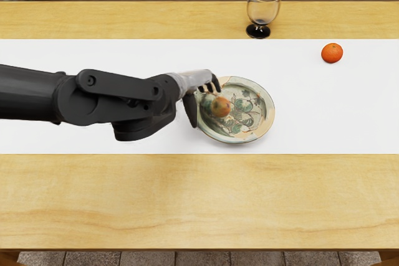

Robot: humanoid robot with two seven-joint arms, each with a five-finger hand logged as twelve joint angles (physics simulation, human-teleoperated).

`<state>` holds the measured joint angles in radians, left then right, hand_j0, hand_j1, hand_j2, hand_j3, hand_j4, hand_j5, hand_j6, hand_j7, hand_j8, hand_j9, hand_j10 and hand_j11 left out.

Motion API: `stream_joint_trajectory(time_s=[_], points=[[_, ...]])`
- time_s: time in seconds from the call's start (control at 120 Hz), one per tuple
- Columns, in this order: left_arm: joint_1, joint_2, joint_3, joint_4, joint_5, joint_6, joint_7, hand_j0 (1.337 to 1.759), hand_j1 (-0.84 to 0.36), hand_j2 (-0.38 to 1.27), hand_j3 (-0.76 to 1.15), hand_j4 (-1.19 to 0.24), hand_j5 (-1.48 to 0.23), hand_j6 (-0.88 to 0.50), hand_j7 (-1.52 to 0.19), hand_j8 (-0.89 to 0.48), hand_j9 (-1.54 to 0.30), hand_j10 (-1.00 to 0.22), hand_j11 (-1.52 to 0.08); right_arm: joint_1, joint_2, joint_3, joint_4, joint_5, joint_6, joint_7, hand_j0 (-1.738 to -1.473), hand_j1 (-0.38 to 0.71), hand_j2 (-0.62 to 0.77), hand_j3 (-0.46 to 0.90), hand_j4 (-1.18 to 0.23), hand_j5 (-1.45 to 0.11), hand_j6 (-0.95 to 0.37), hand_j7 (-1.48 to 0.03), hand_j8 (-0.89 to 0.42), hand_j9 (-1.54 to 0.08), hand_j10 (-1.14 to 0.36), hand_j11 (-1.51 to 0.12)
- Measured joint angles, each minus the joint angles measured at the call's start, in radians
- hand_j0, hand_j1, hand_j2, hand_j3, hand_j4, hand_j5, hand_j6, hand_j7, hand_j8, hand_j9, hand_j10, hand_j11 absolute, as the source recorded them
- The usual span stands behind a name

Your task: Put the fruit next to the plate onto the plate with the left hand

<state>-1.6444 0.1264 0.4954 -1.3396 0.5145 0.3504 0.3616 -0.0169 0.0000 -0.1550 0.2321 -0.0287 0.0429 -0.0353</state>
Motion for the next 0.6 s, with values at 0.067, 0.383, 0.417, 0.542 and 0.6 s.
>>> stream_joint_trajectory(time_s=[0.067, 0.383, 0.417, 0.542, 0.6], points=[[0.000, 0.083, -0.022, -0.014, -0.003, -0.010, -0.001, 1.658, -0.04, 0.15, 0.00, -0.33, -0.44, -0.31, -0.44, -0.32, -0.44, -0.33, -0.44, 0.000, 0.000, 0.000, 0.000, 0.000, 0.000, 0.000, -1.658, -0.31, -0.01, 0.00, -0.03, -0.04, -0.03, -0.04, -0.03, -0.04, -0.03, -0.04], [0.054, 0.671, -0.144, -0.107, -0.405, -0.370, -0.003, 1.658, 0.02, 0.07, 0.00, -0.28, -0.36, -0.27, -0.36, -0.27, -0.36, -0.28, -0.36, 0.000, 0.000, 0.000, 0.000, 0.000, 0.000, 0.000, -1.658, -0.31, -0.01, 0.00, -0.03, -0.04, -0.03, -0.04, -0.03, -0.04, -0.03, -0.04], [0.065, 0.720, -0.149, -0.116, -0.433, -0.399, -0.004, 1.658, 0.02, 0.07, 0.00, -0.27, -0.36, -0.27, -0.36, -0.27, -0.36, -0.27, -0.36, 0.000, 0.000, 0.000, 0.000, 0.000, 0.000, 0.000, -1.658, -0.31, -0.01, 0.00, -0.03, -0.04, -0.03, -0.04, -0.03, -0.04, -0.03, -0.04], [0.133, 0.897, -0.159, -0.149, -0.518, -0.556, -0.001, 1.658, 0.03, 0.06, 0.00, -0.27, -0.35, -0.26, -0.35, -0.27, -0.35, -0.27, -0.35, 0.000, 0.000, 0.000, 0.000, 0.000, 0.000, 0.000, -1.658, -0.31, -0.01, 0.00, -0.03, -0.04, -0.03, -0.04, -0.03, -0.04, -0.03, -0.04], [0.161, 0.919, -0.161, -0.158, -0.550, -0.616, 0.002, 1.658, 0.03, 0.06, 0.00, -0.26, -0.34, -0.26, -0.34, -0.26, -0.34, -0.26, -0.34, 0.000, 0.000, 0.000, 0.000, 0.000, 0.000, 0.000, -1.658, -0.31, -0.01, 0.00, -0.03, -0.04, -0.03, -0.04, -0.03, -0.04, -0.03, -0.04]])
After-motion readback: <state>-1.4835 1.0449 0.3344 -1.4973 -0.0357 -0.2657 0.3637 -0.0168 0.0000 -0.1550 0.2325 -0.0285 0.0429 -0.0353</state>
